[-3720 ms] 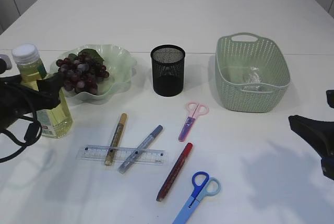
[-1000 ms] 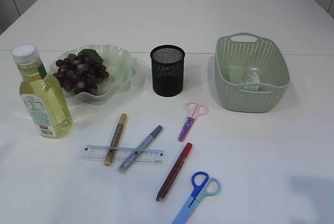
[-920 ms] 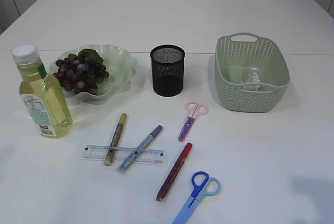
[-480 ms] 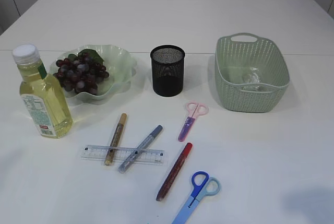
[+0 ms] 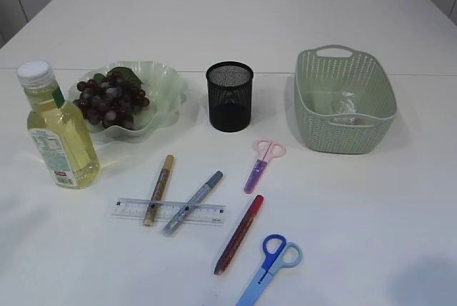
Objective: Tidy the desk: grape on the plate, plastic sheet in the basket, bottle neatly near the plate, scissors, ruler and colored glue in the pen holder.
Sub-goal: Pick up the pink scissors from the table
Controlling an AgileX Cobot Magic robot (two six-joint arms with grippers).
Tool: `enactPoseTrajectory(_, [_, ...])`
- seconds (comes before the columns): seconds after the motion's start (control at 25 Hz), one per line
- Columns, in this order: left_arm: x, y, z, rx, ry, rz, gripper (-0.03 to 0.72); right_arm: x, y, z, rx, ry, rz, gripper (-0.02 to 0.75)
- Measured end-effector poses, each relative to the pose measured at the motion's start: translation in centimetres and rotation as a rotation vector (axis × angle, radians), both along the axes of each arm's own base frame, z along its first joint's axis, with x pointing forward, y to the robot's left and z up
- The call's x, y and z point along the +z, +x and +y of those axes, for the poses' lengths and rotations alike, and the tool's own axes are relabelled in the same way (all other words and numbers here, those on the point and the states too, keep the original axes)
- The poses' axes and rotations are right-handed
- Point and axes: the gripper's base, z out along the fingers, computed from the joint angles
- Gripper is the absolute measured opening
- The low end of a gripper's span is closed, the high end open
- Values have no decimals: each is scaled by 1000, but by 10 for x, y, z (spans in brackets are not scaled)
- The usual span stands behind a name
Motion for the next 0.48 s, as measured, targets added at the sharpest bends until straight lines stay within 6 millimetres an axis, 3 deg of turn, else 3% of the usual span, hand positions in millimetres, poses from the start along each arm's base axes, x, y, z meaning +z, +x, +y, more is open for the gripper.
enactPoseTrajectory(0.16, [3,-1,-3,-38,-22,-22,448,-20,-3,-2,-19,3,10,583])
enactPoseTrajectory(0.48, [4,-4,-6,-80,-23,-15,448,-19,-3,-2,-120,95,35,583])
